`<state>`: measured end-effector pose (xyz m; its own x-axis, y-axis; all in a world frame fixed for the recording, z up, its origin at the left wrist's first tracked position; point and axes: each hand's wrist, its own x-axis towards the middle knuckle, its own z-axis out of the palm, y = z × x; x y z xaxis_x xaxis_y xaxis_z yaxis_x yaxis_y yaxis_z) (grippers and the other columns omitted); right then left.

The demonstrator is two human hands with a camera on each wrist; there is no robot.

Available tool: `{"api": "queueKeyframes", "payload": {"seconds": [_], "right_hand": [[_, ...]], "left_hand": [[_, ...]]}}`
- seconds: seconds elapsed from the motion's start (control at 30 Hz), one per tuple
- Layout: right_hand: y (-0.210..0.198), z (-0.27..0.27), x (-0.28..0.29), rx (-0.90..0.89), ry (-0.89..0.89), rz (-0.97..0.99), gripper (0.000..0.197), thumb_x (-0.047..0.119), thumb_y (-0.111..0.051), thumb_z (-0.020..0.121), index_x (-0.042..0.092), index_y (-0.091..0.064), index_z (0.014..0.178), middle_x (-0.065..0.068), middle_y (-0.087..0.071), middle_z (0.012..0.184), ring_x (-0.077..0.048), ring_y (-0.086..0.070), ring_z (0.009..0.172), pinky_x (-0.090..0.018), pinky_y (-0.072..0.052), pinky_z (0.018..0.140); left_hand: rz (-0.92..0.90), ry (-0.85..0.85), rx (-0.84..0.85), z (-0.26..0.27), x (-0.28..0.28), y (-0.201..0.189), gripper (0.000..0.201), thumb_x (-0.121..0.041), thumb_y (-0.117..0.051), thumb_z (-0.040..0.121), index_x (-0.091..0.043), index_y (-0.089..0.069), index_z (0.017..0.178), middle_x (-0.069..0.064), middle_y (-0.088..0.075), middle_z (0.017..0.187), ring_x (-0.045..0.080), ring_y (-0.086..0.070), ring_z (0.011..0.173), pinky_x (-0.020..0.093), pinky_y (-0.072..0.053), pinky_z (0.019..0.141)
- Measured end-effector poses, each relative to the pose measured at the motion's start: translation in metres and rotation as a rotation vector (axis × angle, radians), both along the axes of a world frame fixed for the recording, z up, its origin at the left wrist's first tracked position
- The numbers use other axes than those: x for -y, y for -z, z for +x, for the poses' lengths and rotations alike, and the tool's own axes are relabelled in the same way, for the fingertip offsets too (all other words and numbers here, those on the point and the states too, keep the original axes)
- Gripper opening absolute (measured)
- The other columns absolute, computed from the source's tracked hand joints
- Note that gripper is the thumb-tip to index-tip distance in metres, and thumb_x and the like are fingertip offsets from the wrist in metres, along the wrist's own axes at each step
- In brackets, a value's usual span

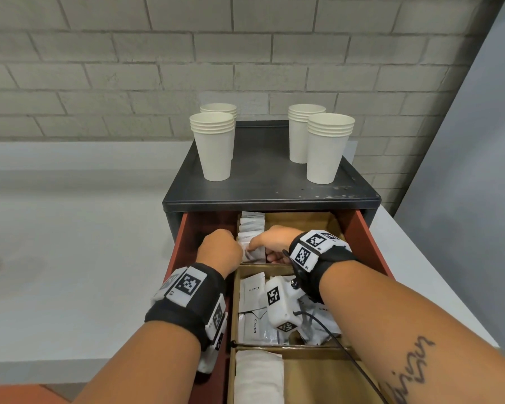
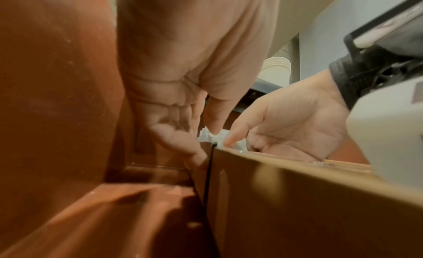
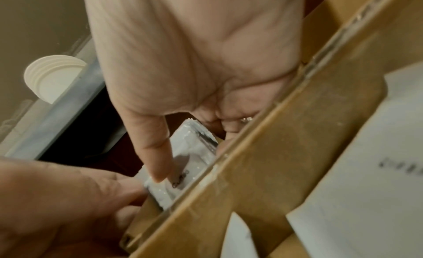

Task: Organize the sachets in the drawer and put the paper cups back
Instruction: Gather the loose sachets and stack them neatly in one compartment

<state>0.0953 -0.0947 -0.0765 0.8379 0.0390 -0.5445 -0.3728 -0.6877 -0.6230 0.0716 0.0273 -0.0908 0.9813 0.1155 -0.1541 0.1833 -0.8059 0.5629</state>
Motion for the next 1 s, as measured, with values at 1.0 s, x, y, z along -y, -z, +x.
{"api": "queueKeyframes", "payload": {"seconds": [1.0], "right_hand": [[0.001, -0.1, -0.024, 0.085, -0.974, -0.904, 0.057, 0.029, -0.051, 0.094, 0.021, -0.026, 0.145, -0.012, -0.027, 0.138, -0.035, -0.043, 0.121, -0.042, -0.044, 0.082]], "left_hand": [[-0.195, 0.091, -0.233, -0.019, 0.005, -0.019, 0.033, -0.007, -0.053, 0.089, 0.0, -0.059, 0.121, 0.014, -0.059, 0.097, 0.019, -0.052, 0.062, 0.02, -0.051, 0.052]]}}
